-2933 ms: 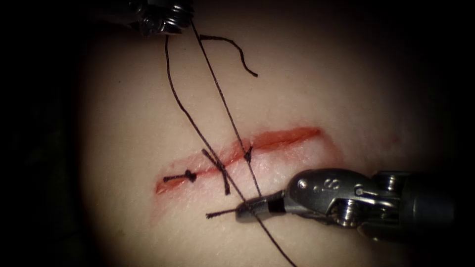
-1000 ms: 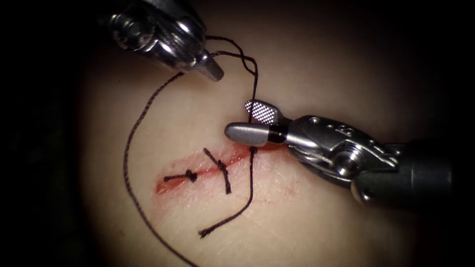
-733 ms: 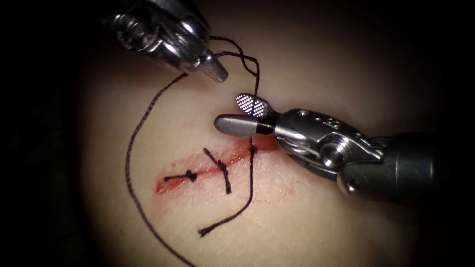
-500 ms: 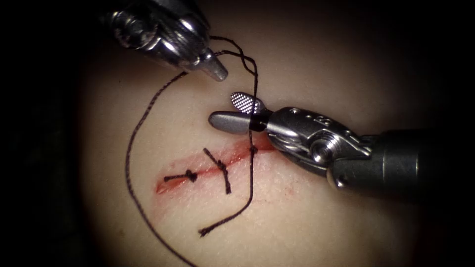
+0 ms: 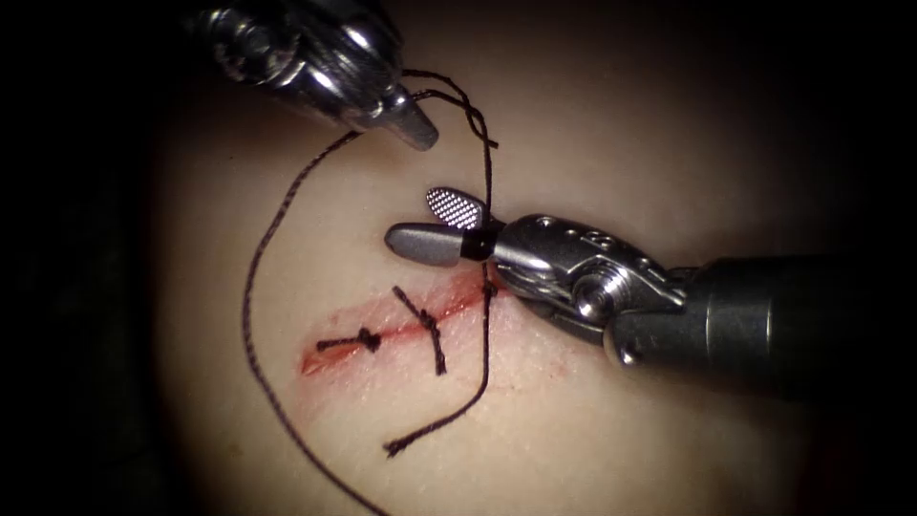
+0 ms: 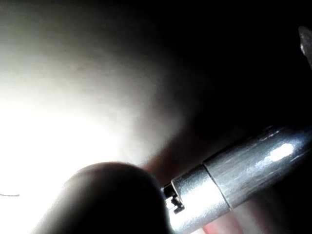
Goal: Wound Closure
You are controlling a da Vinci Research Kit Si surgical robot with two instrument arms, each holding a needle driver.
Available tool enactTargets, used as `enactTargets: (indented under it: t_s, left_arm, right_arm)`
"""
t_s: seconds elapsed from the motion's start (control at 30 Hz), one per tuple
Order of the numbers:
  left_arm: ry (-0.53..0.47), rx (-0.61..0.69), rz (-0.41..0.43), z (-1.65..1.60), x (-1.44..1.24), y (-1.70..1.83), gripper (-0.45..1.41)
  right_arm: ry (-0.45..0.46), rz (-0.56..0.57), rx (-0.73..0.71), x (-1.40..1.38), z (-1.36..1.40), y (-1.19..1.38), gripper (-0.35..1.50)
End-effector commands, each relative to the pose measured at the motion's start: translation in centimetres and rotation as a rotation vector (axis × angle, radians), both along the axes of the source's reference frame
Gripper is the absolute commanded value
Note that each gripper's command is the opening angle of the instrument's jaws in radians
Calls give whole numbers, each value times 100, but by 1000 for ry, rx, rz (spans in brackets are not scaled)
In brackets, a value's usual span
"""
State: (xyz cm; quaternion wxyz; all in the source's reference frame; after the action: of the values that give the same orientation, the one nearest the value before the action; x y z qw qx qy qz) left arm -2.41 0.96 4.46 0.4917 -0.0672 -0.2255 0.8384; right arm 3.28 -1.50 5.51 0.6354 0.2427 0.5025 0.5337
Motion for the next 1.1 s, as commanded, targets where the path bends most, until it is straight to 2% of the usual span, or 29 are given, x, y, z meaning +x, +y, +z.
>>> enactTargets:
  t_s: [0.03, 0.33, 0.43, 0.47, 0.5, 0.57, 0.63, 0.67, 0.7, 0.73, 0.77, 0.87, 0.9, 0.93, 1.0, 1.03, 1.07, 1.1]
  left_arm:
    - [-2, -1, 3, 4, -5, 2, -45]
    - [-3, 1, -1, -2, -4, 3, -45]
    - [6, -3, -1, -4, 5, 2, -45]
    - [29, 31, 9, -3, 17, -6, -45]
    - [29, 31, 9, -3, 17, -6, -45]
    - [107, 113, 44, 3, 43, -23, -45]
    - [133, 123, 16, 11, 55, -35, -45]
    - [152, 116, -21, 22, 70, -51, -45]
    - [165, 115, -49, 29, 80, -62, -45]
    - [196, 79, -66, 52, 102, -84, -45]
    - [196, 79, -66, 52, 102, -84, -45]
    - [304, 85, -56, 103, 139, -106, -45]
    - [339, 79, -37, 128, 150, -103, -45]
    - [336, 62, -30, 147, 155, -97, -15]
    - [338, 48, -27, 164, 161, -96, 12]
    - [340, 46, -34, 167, 160, -95, 19]
    - [280, 23, 1, 171, 157, -91, 71]
    - [229, 4, 13, 170, 153, -88, 81]
  right_arm:
    - [2, -7, -2, 6, 2, 2, -35]
    - [30, -52, 17, 1, 5, 4, -35]
    - [-4, 27, 11, -8, -4, 21, -35]
    - [-5, 68, -23, -21, -11, 36, -35]
    - [-5, 68, -23, -21, -11, 36, -35]
    - [9, 126, -26, -55, -21, 53, -35]
    - [1, 144, -26, -74, -23, 54, -35]
    - [-5, 155, -27, -88, -23, 53, -16]
    - [-8, 162, -28, -95, -23, 51, -6]
    - [-16, 176, -30, -104, -23, 49, 9]
    - [-16, 176, -30, -104, -23, 49, 9]
    - [-22, 195, -31, -111, -27, 43, 69]
    - [-21, 195, -30, -110, -30, 40, 81]
    - [-18, 190, -29, -107, -34, 35, 91]
    - [-9, 174, -26, -101, -38, 31, 98]
    - [-5, 166, -24, -99, -39, 29, 103]
    - [4, 151, -22, -96, -41, 26, 111]
    - [8, 145, -21, -95, -42, 25, 113]
